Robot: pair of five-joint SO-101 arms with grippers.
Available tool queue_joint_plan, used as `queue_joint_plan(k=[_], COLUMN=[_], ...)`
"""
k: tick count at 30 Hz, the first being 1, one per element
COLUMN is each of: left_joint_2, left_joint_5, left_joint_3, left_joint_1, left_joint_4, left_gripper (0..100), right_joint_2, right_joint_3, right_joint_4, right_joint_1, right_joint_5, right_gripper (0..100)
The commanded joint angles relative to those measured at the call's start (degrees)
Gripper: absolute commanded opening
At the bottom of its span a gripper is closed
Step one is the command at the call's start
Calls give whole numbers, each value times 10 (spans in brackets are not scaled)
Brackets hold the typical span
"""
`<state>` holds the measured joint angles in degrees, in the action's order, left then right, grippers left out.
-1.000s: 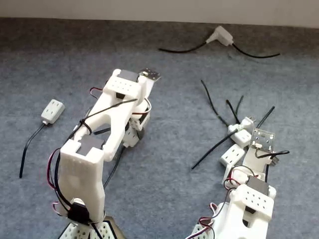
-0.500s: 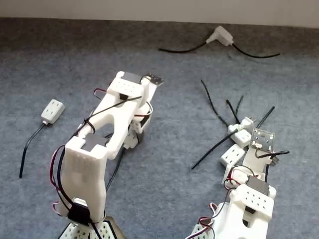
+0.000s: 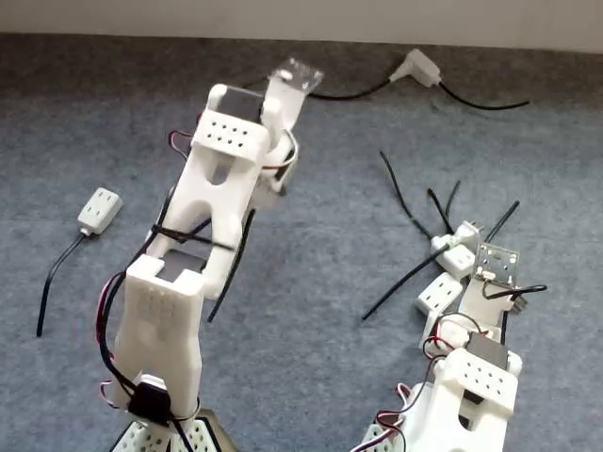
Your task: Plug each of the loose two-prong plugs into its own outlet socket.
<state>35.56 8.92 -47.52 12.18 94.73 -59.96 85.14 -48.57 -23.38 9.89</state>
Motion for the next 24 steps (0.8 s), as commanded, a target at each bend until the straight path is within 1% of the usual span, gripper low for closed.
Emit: queue_joint_plan(k=[1,5,13,20,24], left_joint_2=[-33,9,143,261,302], left_joint_5=[23,44,94,121,119], left_joint_3=[-74,-119,-210,-219,-222], left_joint_1=[12,16,15,1,-16], left_joint_4=[-24,-94,-222,-348,-371], left_gripper=[102,104,104,106,162], right_joint_2=[2,2,2,2,2], right_joint_3=[-3,4,6,6,7], right_joint_4=[8,9,9,9,9], right_joint_1=[3,3,5,6,6], right_joint_5=[-5,-5,-5,-5,-5], right_gripper=[6,6,6,6,6])
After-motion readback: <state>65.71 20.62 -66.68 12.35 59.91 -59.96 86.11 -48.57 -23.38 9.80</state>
